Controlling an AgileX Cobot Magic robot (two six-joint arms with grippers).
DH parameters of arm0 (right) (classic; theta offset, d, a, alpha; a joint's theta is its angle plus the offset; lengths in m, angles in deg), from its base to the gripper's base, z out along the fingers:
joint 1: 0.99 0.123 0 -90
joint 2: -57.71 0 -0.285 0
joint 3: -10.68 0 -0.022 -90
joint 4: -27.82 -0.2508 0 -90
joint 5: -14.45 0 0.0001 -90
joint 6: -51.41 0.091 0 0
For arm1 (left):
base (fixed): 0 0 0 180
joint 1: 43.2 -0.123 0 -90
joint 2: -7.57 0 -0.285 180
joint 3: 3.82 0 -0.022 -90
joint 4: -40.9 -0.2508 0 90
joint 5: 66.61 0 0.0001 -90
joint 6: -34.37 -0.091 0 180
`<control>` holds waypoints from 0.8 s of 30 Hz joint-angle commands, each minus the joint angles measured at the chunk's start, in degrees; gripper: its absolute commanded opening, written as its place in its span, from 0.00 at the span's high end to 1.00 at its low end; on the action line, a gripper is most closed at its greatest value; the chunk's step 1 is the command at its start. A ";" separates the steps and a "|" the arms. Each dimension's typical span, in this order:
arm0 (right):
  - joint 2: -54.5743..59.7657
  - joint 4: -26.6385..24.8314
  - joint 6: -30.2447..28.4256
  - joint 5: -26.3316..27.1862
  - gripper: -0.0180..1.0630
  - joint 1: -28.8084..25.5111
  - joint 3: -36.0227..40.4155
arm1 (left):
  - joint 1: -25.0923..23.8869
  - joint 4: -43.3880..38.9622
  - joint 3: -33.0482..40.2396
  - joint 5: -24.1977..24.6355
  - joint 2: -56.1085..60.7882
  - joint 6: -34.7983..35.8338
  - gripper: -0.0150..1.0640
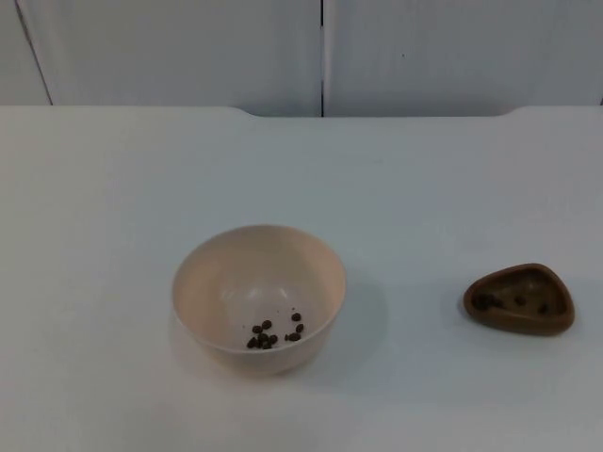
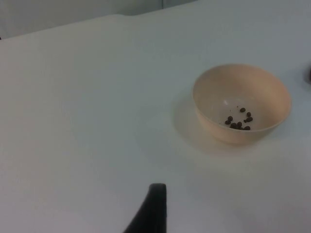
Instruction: Pick up the bowl with the left hand and pour the coffee beans from the cup into the bowl with the right hand.
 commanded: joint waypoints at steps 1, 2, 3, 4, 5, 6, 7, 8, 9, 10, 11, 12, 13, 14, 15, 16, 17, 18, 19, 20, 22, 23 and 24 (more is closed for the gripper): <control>-0.16 0.45 0.18 0.07 0.42 -0.17 0.00 | -0.12 0.35 0.17 -0.09 0.26 0.21 0.16; -0.16 0.45 0.18 0.07 0.39 -0.17 0.00 | -0.12 0.35 0.17 -0.09 0.26 0.21 0.12; -0.16 0.45 0.18 0.07 0.34 -0.17 0.00 | -0.12 0.35 0.17 -0.09 0.26 0.21 0.08; -0.16 0.45 0.18 0.07 0.31 -0.17 0.00 | -0.12 0.35 0.17 -0.09 0.26 0.21 0.05; -0.16 0.45 0.18 0.07 0.23 -0.17 0.00 | -0.12 0.35 0.17 -0.09 0.26 0.21 0.01; -0.16 0.45 0.18 0.07 0.20 -0.17 0.00 | -0.12 0.35 0.17 -0.09 0.26 0.21 0.01; -0.16 0.45 0.18 0.07 0.20 -0.17 0.00 | -0.12 0.35 0.17 -0.09 0.26 0.21 0.01; -0.16 0.45 0.18 0.07 0.11 -0.17 0.00 | -0.12 0.35 0.17 -0.09 0.26 0.21 0.01; -0.16 0.45 0.18 0.07 0.05 -0.17 0.00 | -0.12 0.35 0.17 -0.09 0.26 0.21 0.01; -0.16 0.45 0.18 0.07 0.01 -0.17 0.00 | -0.12 0.35 0.17 -0.09 0.26 0.21 0.01; -0.16 0.45 0.18 0.07 0.01 -0.17 0.00 | -0.12 0.35 0.17 -0.09 0.26 0.21 0.01; -0.16 0.45 0.18 0.07 0.01 -0.17 0.00 | -0.12 0.35 0.17 -0.09 0.26 0.21 0.01; -0.16 0.45 0.18 0.07 0.01 -0.17 0.00 | -0.12 0.35 0.17 -0.09 0.26 0.21 0.01; -0.16 0.45 0.18 0.07 0.01 -0.17 0.00 | -0.12 0.35 0.17 -0.09 0.26 0.21 0.01; -0.16 0.45 0.18 0.07 0.01 -0.17 0.00 | -0.12 0.35 0.17 -0.09 0.26 0.21 0.01; -0.16 0.45 0.18 0.07 0.01 -0.17 0.00 | -0.12 0.35 0.17 -0.09 0.26 0.21 0.01; -0.16 0.45 0.18 0.07 0.01 -0.17 0.00 | -0.12 0.35 0.17 -0.09 0.26 0.21 0.01; -0.16 0.45 0.18 0.07 0.01 -0.17 0.00 | -0.12 0.35 0.17 -0.09 0.26 0.21 0.01; -0.16 0.45 0.18 0.07 0.01 -0.17 0.00 | -0.12 0.48 0.17 -0.09 0.26 0.21 0.01; -0.16 0.45 0.18 0.07 0.01 -0.17 0.00 | -0.12 0.48 0.17 -0.09 0.26 0.21 0.01; -0.16 0.45 0.18 0.07 0.01 -0.17 0.00 | -0.12 0.48 0.17 -0.09 0.26 0.21 0.01; -0.16 0.45 0.18 0.07 0.01 -0.17 0.00 | -0.12 0.48 0.17 -0.09 0.26 0.21 0.01; -0.16 0.45 0.18 0.07 0.01 -0.17 0.00 | -0.12 0.48 0.17 -0.09 0.26 0.21 0.01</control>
